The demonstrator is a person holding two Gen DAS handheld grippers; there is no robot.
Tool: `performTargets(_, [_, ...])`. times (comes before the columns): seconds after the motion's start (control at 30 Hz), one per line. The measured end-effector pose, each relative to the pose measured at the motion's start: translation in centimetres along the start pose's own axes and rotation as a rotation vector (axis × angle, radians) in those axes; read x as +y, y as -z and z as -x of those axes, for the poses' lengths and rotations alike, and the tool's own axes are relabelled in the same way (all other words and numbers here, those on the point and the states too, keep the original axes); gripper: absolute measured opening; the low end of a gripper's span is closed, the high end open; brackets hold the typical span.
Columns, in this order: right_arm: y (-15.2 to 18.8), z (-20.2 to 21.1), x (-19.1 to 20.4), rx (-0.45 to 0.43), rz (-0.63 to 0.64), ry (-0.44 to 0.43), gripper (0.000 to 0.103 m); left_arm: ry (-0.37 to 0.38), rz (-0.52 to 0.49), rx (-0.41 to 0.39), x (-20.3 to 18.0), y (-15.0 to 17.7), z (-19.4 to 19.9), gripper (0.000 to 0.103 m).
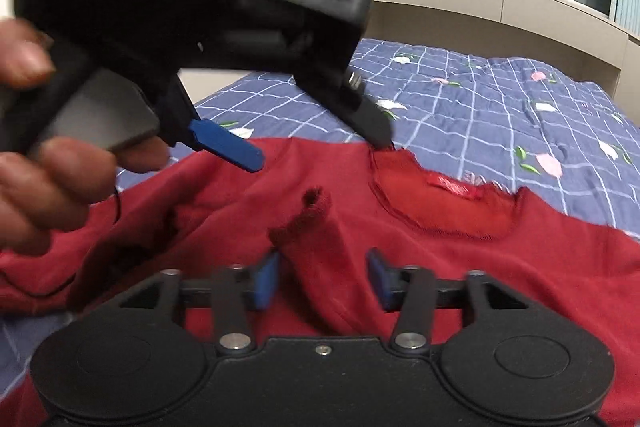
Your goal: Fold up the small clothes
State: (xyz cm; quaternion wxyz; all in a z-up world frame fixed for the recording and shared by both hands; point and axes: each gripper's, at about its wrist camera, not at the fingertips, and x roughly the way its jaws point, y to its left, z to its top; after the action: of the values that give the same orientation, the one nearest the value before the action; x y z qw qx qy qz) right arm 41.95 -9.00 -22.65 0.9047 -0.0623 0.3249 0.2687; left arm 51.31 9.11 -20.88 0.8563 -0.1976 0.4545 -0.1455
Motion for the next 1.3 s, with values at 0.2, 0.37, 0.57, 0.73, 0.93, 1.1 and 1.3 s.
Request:
performTargets(0.2, [2.4,4.1,-3.6,0.004,-0.068,0.026,0.076,-0.081,0.001,0.070,-0.2,1.3,-1.5,0.095])
performTargets(0.37, [4.0,7.0,-6.8,0.006,-0.115,0.114,0.077,-0.127,0.060,0.141,0.4,2.9,-2.1,0.070])
performTargets(0.57, [5.0,8.8,-11.4,-0.022,-0.170,0.271,0.083,-0.203,0.099,0.152,0.4,3.1,-1.8,0.002])
performTargets(0.73, [5.1,9.2,-16.0,-0.029,-0.224,0.414,0.085,-0.193,-0.013,0.069,-1.7,2.7,0.4,0.001])
performTargets(0.93, [4.5,7.2,-19.9,-0.015,-0.235,0.566,0.086,-0.290,-0.096,-0.028,-3.4,2.5,2.2,0.001])
performTargets(1.1, [3.8,5.5,-22.0,0.006,-0.228,0.587,0.086,-0.332,-0.080,-0.033,-2.1,2.8,2.5,0.001])
performTargets(1.3, [4.2,2.6,-22.3,0.056,-0.180,0.607,0.086,-0.370,-0.115,-0.005,-1.3,4.1,0.6,0.001])
